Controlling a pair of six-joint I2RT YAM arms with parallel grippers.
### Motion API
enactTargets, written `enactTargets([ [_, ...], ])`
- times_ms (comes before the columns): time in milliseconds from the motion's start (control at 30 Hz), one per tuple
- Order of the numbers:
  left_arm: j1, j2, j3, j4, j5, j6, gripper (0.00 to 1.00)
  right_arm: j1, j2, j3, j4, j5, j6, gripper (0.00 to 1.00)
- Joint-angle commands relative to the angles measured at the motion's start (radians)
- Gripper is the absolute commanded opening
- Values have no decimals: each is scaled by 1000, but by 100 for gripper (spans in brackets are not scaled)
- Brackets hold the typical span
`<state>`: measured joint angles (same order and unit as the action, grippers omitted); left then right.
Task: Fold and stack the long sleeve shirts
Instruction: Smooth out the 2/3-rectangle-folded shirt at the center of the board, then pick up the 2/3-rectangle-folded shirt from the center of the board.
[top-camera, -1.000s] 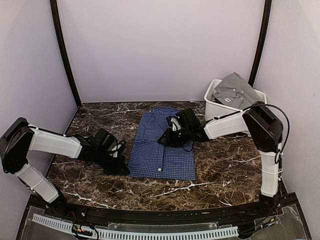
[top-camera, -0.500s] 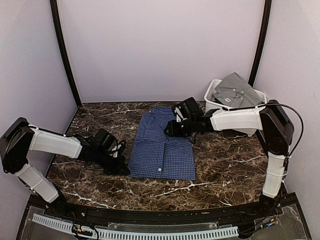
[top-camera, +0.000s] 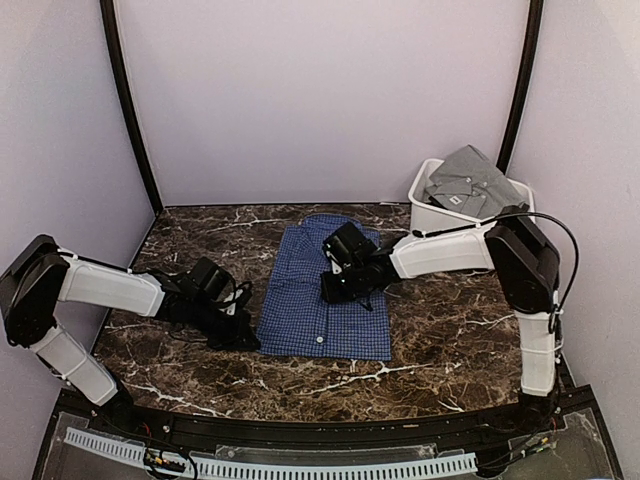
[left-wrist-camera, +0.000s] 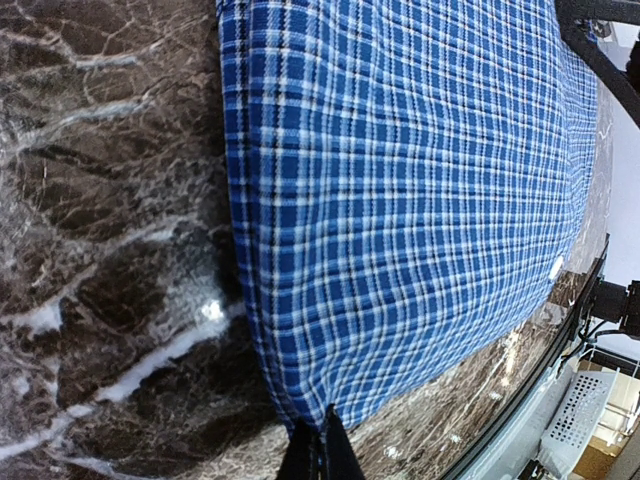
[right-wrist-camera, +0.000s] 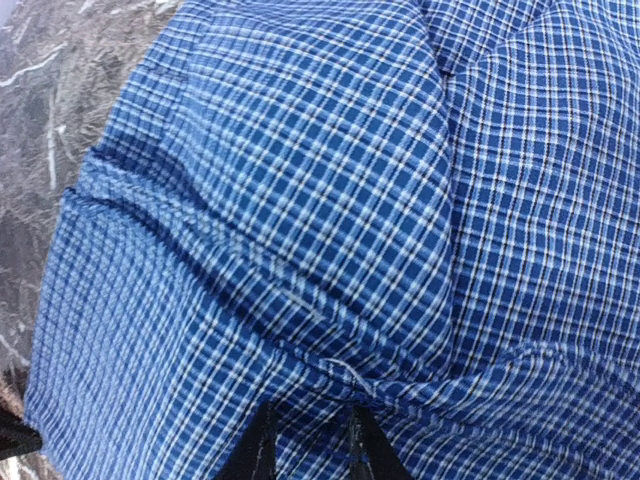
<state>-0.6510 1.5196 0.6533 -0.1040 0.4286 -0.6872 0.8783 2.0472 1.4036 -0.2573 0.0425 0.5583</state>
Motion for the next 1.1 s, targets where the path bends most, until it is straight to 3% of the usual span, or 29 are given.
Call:
enactTargets([
  [0,-6,2,0,-23,15,9,0,-13,90,97,-64,83,-1,23],
  [133,-5,-9,-4,-32,15,10,0,-10,111,119,-102,88,-2,36],
  [500,-6,-95,-41,-88,-1,-1,0,-21,-156,-42,-130,105,-22,70],
  [633,-6,-127,-44,-113,-21,3,9,-27,-232,-119,-127,72,-21,79],
  [800,-6,-153,-42,-124,-41,9,30,-28,-343,-268,-116,35,1,79],
  [933,-6,-170,-49,-132,-49,27,33,-29,-456,-401,-109,22,25,77],
  [1067,-7,-166,-54,-141,-58,45,33,-18,-538,-517,-83,-37,48,67],
])
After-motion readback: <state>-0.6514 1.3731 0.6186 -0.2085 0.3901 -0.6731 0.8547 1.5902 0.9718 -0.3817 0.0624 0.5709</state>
